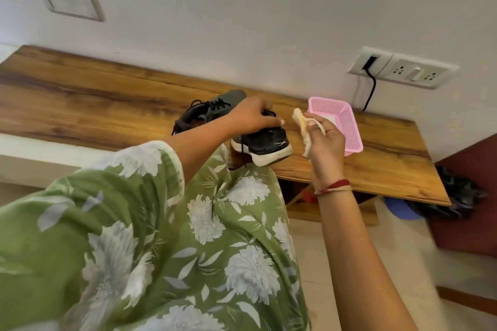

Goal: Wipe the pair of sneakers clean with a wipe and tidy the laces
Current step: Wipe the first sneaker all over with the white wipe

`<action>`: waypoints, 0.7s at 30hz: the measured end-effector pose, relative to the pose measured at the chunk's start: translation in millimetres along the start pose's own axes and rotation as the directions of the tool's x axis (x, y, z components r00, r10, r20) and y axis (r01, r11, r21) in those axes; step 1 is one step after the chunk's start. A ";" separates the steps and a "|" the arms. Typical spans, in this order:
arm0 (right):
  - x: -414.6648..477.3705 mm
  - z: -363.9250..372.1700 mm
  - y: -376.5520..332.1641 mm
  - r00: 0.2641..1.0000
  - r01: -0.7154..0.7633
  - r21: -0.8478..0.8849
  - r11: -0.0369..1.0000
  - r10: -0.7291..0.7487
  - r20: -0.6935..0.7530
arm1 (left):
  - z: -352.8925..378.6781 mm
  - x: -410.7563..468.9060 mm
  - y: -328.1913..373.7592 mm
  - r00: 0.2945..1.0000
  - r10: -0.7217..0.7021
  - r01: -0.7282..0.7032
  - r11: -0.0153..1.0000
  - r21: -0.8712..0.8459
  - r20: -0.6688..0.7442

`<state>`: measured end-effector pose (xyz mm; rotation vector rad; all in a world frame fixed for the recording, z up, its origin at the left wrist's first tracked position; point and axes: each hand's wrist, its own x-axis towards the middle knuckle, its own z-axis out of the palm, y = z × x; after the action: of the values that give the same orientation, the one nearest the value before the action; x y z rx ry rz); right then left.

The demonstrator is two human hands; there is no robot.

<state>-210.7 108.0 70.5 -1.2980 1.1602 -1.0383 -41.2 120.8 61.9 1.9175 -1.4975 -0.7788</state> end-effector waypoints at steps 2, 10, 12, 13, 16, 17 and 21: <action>-1.7 -2.3 7.8 0.999 0.035 -0.117 0.992 -0.034 0.011 | 6.3 -7.7 -5.8 0.998 -0.025 0.024 0.999 -0.036 -0.054; 2.0 9.9 13.2 0.964 0.260 -0.631 0.731 -0.162 0.210 | 21.2 -8.3 -19.7 0.978 -0.135 0.091 0.962 -0.258 -0.158; 2.5 13.7 16.3 0.953 0.297 -0.674 0.676 -0.162 0.257 | 22.3 -6.0 -22.1 0.976 -0.162 0.101 0.930 -0.353 -0.146; 0.2 15.0 17.7 0.950 0.308 -0.681 0.665 -0.173 0.261 | 23.1 -4.9 -23.7 0.975 -0.181 0.114 0.904 -0.413 -0.126; -11.1 16.4 23.3 0.921 0.390 -0.668 0.634 -0.264 0.287 | 21.9 0.8 -26.3 0.977 -0.210 0.159 0.837 -0.523 -0.038; -14.0 14.3 25.3 0.901 0.435 -0.662 0.610 -0.296 0.318 | 20.9 3.2 -26.5 0.977 -0.212 0.174 0.825 -0.537 -0.009; 8.5 0.1 21.5 0.887 0.463 -0.676 0.574 -0.292 0.358 | 12.5 13.0 -25.0 0.975 -0.221 0.188 0.788 -0.586 0.016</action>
<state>-210.8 100.3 48.7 -2.3589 1.2131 -0.6736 -31.9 112.1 33.8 1.6092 -0.8684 -1.1239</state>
